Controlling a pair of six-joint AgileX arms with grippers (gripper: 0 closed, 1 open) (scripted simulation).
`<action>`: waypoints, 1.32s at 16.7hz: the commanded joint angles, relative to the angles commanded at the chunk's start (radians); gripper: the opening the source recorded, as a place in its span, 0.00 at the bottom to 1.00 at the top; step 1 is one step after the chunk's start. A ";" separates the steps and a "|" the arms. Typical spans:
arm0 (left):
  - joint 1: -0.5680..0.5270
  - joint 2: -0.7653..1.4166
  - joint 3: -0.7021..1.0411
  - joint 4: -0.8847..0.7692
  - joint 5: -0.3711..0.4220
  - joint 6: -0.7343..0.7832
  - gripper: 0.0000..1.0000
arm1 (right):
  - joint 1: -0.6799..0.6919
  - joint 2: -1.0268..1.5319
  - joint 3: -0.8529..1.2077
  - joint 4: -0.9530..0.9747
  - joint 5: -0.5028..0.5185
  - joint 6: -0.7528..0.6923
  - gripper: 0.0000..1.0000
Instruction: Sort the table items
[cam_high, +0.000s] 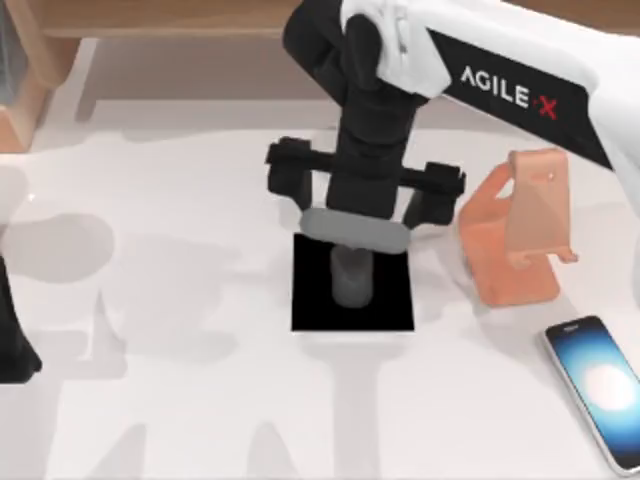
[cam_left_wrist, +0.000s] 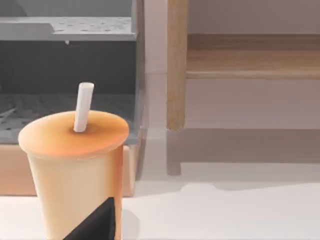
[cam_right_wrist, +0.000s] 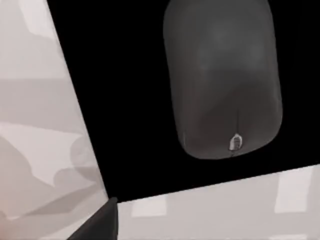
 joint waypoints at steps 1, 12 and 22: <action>0.000 0.000 0.000 0.000 0.000 0.000 1.00 | -0.014 -0.030 -0.002 0.008 0.000 0.059 1.00; 0.000 0.000 0.000 0.000 0.000 0.000 1.00 | -0.238 -0.466 -0.292 0.120 0.017 1.144 1.00; 0.000 0.000 0.000 0.000 0.000 0.000 1.00 | -0.343 -0.767 -1.007 0.209 0.002 2.159 1.00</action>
